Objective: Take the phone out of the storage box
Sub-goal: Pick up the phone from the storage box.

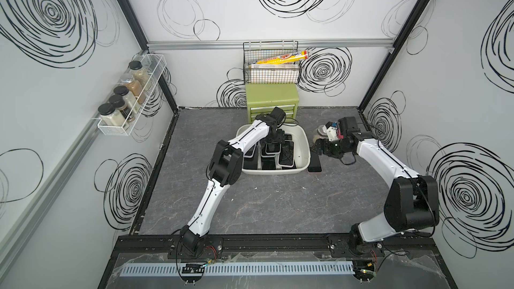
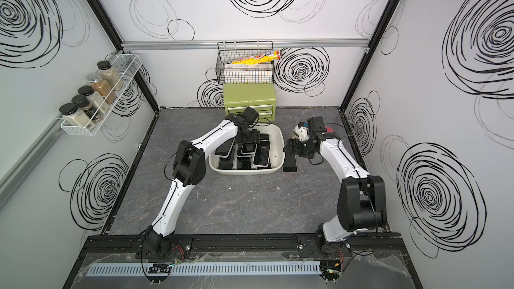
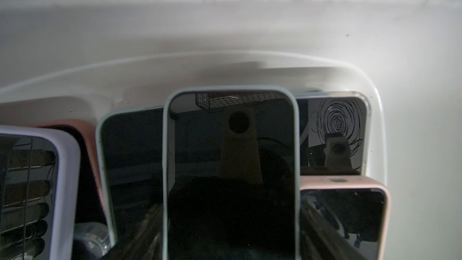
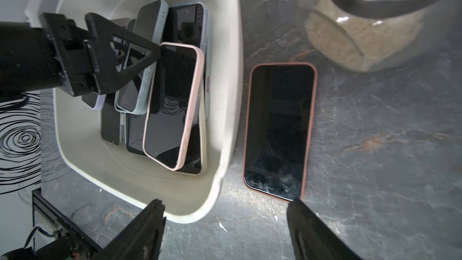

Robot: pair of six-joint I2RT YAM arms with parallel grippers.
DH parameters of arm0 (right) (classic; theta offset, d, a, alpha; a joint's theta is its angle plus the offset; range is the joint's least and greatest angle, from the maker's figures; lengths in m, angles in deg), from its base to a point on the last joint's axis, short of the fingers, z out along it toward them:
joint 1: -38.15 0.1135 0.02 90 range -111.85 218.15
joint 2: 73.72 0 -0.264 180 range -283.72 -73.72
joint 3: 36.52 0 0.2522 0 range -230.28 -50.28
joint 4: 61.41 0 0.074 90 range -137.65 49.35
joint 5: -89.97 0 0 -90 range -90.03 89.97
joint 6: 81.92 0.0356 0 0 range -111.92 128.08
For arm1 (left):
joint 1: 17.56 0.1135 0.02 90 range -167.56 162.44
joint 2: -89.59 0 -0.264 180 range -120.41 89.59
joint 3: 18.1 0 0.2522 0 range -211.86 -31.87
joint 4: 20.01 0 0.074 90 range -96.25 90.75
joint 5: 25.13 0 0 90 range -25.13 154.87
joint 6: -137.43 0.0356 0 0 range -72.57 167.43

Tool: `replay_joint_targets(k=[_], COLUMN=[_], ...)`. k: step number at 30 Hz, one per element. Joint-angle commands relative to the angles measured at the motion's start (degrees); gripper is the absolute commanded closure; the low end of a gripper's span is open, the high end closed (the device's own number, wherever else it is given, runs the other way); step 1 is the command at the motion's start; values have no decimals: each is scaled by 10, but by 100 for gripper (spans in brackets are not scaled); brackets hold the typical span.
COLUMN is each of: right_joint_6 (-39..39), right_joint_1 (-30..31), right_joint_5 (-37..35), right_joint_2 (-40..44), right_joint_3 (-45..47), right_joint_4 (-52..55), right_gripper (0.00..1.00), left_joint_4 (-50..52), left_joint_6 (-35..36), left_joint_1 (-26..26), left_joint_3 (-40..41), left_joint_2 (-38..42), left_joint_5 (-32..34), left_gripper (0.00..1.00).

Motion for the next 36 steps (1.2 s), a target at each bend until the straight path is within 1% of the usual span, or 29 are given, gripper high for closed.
replay_joint_targets(k=[1, 2, 4, 6, 7, 11, 13, 14, 16, 21, 25, 27, 29, 31, 36], right_joint_6=[32, 52, 117, 173, 189, 192, 192, 202, 232, 240, 268, 276, 276, 276, 287], right_joint_1=[33, 39, 49, 60, 69, 105, 117, 120, 124, 144, 151, 156, 160, 164, 165], right_joint_5=[112, 144, 195, 221, 224, 211, 193, 192, 200, 184, 171, 165, 160, 153, 119], right_joint_2=[-7, -3, 7, 12, 8, -29, -45, -47, -48, -70, -79, -87, -97, -101, -103], right_joint_3=[9, 18, 50, 77, 83, 67, 60, 63, 70, 44, 46, 42, 37, 37, 37], right_joint_4=[-63, -94, -187, -268, -291, -303, -305, -323, -367, -370, -403, -408, -406, -404, -414], right_gripper=[19, 19, 18, 18, 18, 20, 20, 21, 21, 21, 23, 26, 31, 33, 44], left_joint_4=[-5, -13, -26, -37, -41, -56, -69, -73, -75, -75, -80, -82, -83, -83, -86], left_joint_6=[-7, -10, -18, -23, -26, -34, -40, -43, -45, -50, -56, -61, -64, -67, -75], left_joint_1=[7, 8, 9, 8, 8, 4, 3, 2, -3, -13, -19, -19, -20, -20, -22], left_joint_3=[14, 18, 28, 44, 54, 98, 122, 131, 142, 160, 173, 180, 183, 184, 196], left_joint_2=[40, 54, 86, 111, 122, 160, 178, 187, 199, 217, 232, 240, 247, 252, 272], left_joint_5=[-33, -35, -40, -46, -48, -52, -61, -64, -60, -60, -60, -64, -67, -72, -87], left_gripper=[45, 45, 45, 46, 46, 46, 47, 47, 47, 47, 47, 47, 47, 47, 47])
